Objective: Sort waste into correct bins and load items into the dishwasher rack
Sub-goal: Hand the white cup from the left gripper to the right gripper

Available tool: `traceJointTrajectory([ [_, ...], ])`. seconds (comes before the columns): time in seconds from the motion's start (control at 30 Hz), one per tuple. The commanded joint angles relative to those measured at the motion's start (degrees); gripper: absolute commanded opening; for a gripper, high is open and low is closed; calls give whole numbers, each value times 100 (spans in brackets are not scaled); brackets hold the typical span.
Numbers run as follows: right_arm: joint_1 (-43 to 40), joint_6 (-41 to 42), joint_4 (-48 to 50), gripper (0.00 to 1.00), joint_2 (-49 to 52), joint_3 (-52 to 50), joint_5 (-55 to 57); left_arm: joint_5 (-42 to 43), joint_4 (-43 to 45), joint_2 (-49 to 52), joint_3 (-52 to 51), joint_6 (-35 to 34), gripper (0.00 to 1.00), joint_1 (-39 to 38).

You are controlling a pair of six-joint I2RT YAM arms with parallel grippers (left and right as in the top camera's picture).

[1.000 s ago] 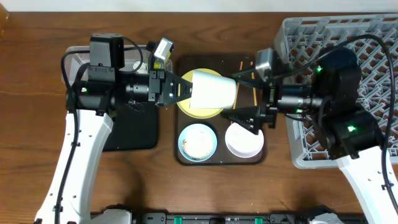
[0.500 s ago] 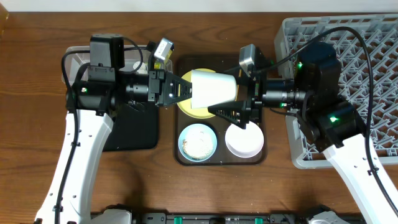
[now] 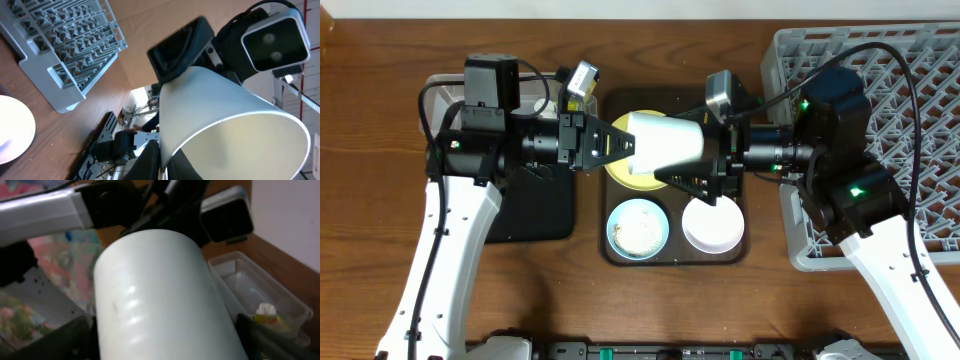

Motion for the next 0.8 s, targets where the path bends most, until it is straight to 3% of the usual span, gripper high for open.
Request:
traceJointTrajectory([
  [0.0, 92, -15, 35, 92, -42, 76, -286, 157, -7, -7, 35, 94, 9, -9],
  [0.13, 92, -13, 4, 78, -33, 76, -289, 157, -7, -7, 35, 94, 9, -9],
  [0.27, 92, -20, -111, 91, -33, 76, -267, 160, -4, -7, 35, 96, 8, -9],
  [0.67, 87, -17, 24, 99, -33, 76, -291, 162, -4, -7, 35, -4, 6, -9],
  [0.77, 92, -15, 122, 92, -33, 76, -334, 160, -4, -13, 35, -83, 6, -9],
])
